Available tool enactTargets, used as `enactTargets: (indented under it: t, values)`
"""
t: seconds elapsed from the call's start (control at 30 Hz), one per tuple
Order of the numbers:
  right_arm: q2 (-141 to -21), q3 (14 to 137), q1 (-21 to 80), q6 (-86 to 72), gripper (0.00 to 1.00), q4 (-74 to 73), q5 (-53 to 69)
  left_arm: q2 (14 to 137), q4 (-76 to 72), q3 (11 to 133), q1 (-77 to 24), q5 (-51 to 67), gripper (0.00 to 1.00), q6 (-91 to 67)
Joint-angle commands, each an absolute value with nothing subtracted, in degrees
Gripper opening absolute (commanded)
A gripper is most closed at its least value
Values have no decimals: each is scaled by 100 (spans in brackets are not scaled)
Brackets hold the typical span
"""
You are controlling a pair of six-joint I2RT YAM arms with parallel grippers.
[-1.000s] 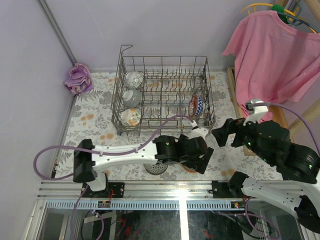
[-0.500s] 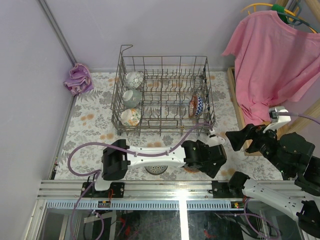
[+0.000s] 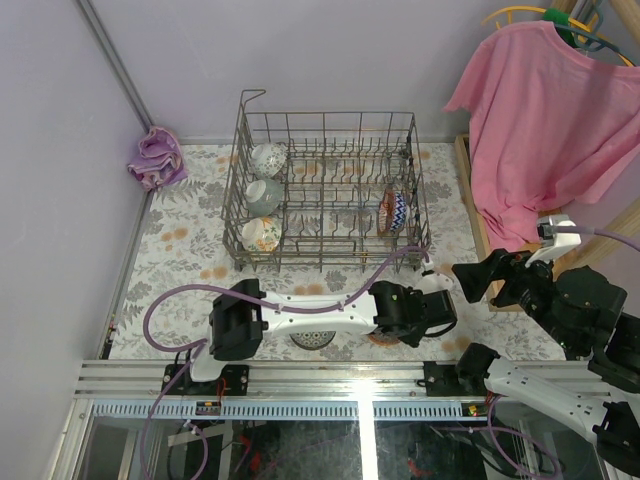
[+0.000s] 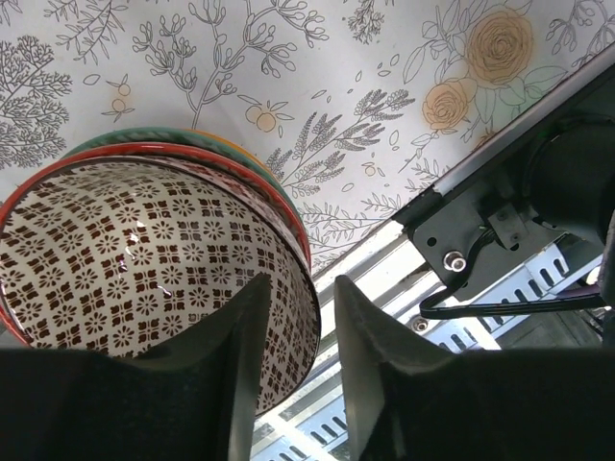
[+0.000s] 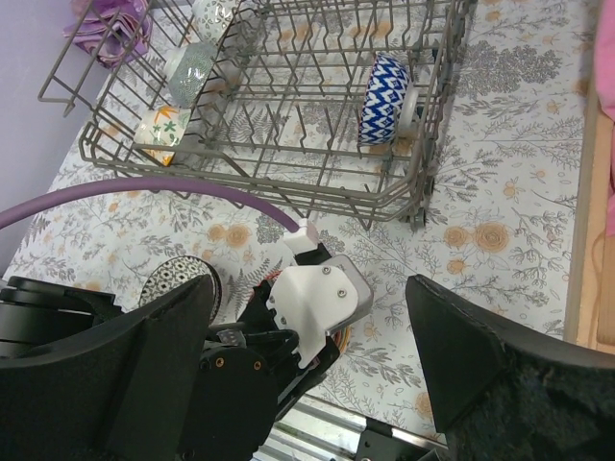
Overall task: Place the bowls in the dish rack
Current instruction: Pick up the bowl from the center of the board.
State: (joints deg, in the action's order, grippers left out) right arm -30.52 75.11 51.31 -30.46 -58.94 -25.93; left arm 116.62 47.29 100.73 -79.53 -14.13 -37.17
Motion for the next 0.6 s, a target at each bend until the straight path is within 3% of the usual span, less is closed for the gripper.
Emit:
enactTargets:
  t: [0.0, 0.27, 0.57]
  values:
    - [-3111, 7465, 5106, -3049, 88, -5737, -2682, 11655, 4807, 10210, -7989, -1582, 27, -3657]
    - [-3139, 7414, 5102, -3067, 88, -5720, -2628, 11699, 4810, 10159, -7975, -1584, 0, -3647]
    - [-3234, 7454, 5102, -3067, 87, -5688, -2559, 10985, 4821, 10392, -7893, -1897, 0, -3547]
